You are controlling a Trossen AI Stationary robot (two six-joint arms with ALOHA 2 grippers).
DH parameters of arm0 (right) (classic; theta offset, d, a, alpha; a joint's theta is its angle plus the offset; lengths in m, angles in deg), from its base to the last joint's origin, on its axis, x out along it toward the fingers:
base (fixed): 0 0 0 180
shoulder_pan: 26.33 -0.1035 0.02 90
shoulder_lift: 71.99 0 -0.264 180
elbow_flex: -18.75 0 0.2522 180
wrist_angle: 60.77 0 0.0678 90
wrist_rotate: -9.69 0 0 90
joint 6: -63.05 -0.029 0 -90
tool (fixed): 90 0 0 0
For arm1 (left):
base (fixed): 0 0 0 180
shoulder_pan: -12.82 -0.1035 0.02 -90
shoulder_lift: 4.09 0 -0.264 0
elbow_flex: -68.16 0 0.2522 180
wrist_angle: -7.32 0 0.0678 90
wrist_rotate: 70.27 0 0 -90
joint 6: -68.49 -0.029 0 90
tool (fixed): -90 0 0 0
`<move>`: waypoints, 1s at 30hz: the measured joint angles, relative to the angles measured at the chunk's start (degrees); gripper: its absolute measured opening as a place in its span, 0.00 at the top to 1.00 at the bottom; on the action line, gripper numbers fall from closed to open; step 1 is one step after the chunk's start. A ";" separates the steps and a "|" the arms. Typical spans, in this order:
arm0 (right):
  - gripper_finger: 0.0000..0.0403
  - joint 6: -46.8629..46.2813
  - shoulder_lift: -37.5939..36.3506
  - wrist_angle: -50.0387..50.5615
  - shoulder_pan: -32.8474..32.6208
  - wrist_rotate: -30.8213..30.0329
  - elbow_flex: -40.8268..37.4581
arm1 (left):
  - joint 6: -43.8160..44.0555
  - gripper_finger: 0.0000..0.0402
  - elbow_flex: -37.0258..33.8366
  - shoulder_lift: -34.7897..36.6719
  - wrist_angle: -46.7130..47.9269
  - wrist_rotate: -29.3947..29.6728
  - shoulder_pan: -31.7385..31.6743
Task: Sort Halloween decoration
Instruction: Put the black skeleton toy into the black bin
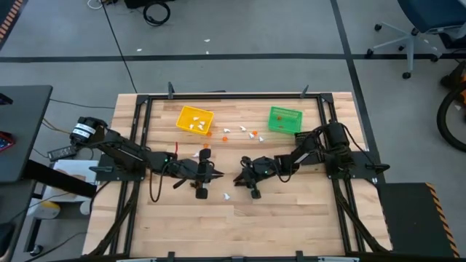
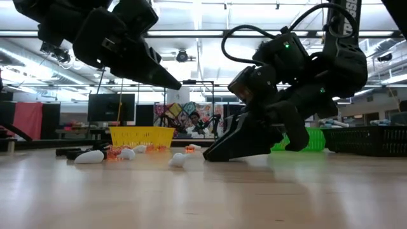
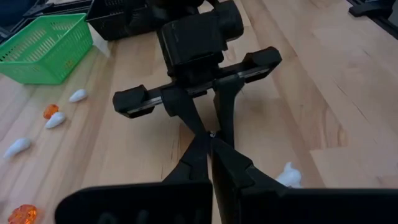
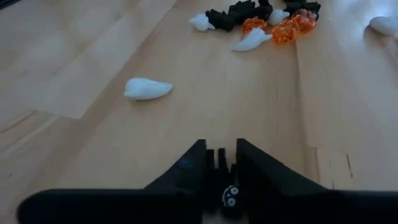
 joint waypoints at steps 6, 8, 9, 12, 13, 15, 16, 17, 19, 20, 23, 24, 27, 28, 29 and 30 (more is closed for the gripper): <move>0.86 -0.03 -4.68 9.67 -0.02 -2.54 0.00 | 0.00 1.00 0.02 0.00 1.46 0.00 0.00; 0.86 -0.05 -6.77 13.65 -0.12 -3.73 -0.07 | 0.02 1.00 0.02 0.00 1.58 0.00 0.00; 0.86 -0.07 -7.91 15.62 -0.18 -4.15 -0.11 | 0.02 1.00 0.02 0.00 1.56 0.00 0.00; 0.86 -1.23 -11.64 21.38 -0.48 -6.67 -0.22 | 0.02 1.00 0.02 0.00 1.53 0.00 0.00; 0.86 -1.85 -13.35 24.00 -0.56 -7.73 -0.22 | 0.02 1.00 0.02 0.00 1.51 0.00 0.00; 0.86 -3.39 -16.56 29.64 -0.87 -10.18 -0.17 | 0.02 1.00 0.02 0.00 1.51 0.00 0.00; 0.86 -4.35 -18.35 33.05 -1.10 -11.51 -0.17 | 0.02 1.00 0.02 0.00 1.49 0.00 0.00; 0.86 -5.40 -20.33 36.48 -1.33 -12.99 -0.17 | -0.01 1.00 0.02 0.00 1.49 0.00 0.00; 0.86 -8.08 -24.48 43.36 -1.75 -15.96 -0.17 | -0.24 1.00 0.02 0.00 1.49 0.00 0.00; 0.86 -9.69 -26.73 47.11 -1.93 -17.17 -0.17 | -0.27 1.00 0.02 0.00 1.48 0.00 0.00; 0.86 -16.11 -33.25 58.53 -2.12 -19.86 -0.17 | -1.19 1.00 0.02 0.00 1.44 0.00 0.00; 0.86 -18.91 -35.55 62.37 -2.12 -20.48 -0.17 | -1.53 1.00 0.02 0.00 1.44 0.00 0.00; 0.86 -29.69 -41.04 73.37 -1.45 -20.68 -0.15 | -2.42 1.00 0.02 -0.02 1.11 0.00 -0.26; 0.86 -33.83 -42.51 77.07 -0.94 -20.64 -0.15 | -2.80 1.00 0.02 -0.02 0.76 0.00 -0.27; 0.86 -37.56 -43.84 80.45 -0.31 -20.66 -0.15 | -3.25 1.00 0.02 -0.02 0.48 0.00 -0.39; 0.86 -40.95 -45.01 83.75 0.24 -20.93 -0.15 | -3.69 1.00 0.02 -0.02 0.15 0.00 -0.54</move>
